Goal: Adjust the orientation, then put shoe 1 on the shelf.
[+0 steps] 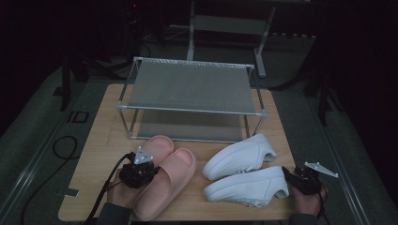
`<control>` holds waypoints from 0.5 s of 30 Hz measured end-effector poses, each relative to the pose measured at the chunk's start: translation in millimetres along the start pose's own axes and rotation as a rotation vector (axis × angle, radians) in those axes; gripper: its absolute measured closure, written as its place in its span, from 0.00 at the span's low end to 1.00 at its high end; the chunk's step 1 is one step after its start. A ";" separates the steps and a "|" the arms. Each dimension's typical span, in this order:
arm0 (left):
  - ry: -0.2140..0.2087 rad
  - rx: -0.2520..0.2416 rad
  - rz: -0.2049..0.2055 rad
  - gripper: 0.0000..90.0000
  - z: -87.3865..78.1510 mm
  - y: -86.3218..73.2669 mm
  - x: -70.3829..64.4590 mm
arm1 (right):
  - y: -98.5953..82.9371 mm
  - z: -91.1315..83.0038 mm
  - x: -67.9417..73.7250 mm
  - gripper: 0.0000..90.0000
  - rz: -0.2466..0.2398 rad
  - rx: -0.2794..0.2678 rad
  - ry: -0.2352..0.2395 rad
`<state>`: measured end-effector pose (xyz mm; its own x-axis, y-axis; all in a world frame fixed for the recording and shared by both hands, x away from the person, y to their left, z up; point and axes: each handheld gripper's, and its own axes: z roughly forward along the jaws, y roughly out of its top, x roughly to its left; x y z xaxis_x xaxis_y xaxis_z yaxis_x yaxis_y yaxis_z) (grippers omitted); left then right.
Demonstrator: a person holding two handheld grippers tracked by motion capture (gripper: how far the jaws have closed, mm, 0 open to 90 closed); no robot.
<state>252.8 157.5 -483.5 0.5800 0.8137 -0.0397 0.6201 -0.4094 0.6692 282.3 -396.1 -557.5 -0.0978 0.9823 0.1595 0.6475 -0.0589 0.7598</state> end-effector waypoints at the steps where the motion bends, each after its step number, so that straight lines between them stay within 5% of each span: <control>1: -0.004 -0.006 0.003 0.89 -0.8 0.5 0.5 | 0.0 0.0 0.0 0.40 0.000 0.000 -0.001; 15: -0.041 -0.041 0.090 0.89 -10.6 20.2 12.6 | 0.0 -0.1 0.0 0.40 0.000 0.000 0.000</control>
<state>267.0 163.9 -462.6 0.6541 0.7564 -0.0081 0.5431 -0.4621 0.7011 282.2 -396.1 -557.5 -0.0976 0.9823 0.1597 0.6475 -0.0592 0.7597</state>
